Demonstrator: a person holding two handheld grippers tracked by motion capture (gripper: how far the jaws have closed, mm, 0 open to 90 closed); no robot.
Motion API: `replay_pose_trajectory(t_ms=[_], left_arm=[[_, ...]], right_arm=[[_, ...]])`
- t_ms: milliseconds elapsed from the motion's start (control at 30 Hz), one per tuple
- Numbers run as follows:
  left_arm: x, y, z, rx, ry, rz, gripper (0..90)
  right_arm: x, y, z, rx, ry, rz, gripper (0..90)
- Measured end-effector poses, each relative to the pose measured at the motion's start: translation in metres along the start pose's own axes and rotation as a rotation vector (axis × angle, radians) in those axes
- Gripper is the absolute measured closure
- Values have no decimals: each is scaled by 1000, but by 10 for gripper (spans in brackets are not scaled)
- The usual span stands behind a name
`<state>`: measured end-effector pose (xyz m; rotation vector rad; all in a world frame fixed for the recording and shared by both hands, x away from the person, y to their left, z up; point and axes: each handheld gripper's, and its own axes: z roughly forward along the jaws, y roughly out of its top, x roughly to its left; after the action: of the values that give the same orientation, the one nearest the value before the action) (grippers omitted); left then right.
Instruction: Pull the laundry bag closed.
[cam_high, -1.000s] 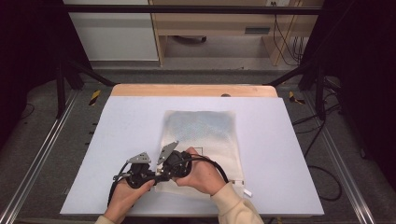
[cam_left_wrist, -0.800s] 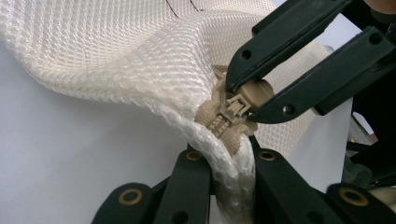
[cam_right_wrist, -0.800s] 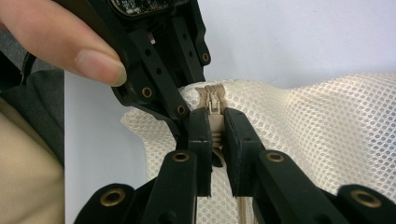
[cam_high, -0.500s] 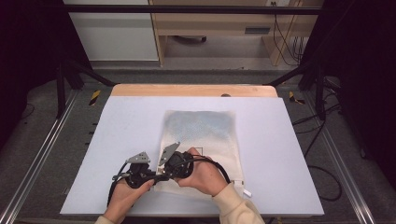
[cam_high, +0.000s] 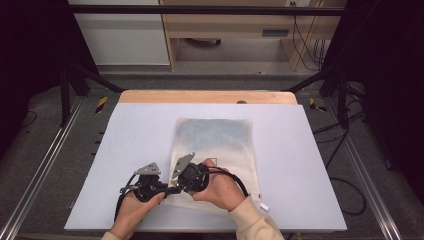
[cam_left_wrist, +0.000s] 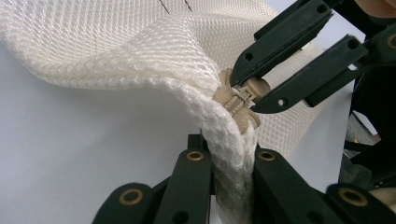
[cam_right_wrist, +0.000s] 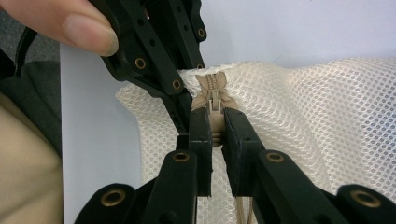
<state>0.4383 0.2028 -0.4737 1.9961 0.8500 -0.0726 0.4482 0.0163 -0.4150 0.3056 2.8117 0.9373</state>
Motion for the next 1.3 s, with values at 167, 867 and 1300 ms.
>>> replay_pose_trajectory(t_ms=[167,867,1300], left_arm=[[-1,0,0,1,1,3,882],[-2,2,-1,4,10,18,884],[-2,3,-3,4,10,21,884]], right_arm=[[0,-2,0,0,0,4,825],[-3,-6,-1,-2,6,14,825],[-3,-7,-2,-1,6,12,826]])
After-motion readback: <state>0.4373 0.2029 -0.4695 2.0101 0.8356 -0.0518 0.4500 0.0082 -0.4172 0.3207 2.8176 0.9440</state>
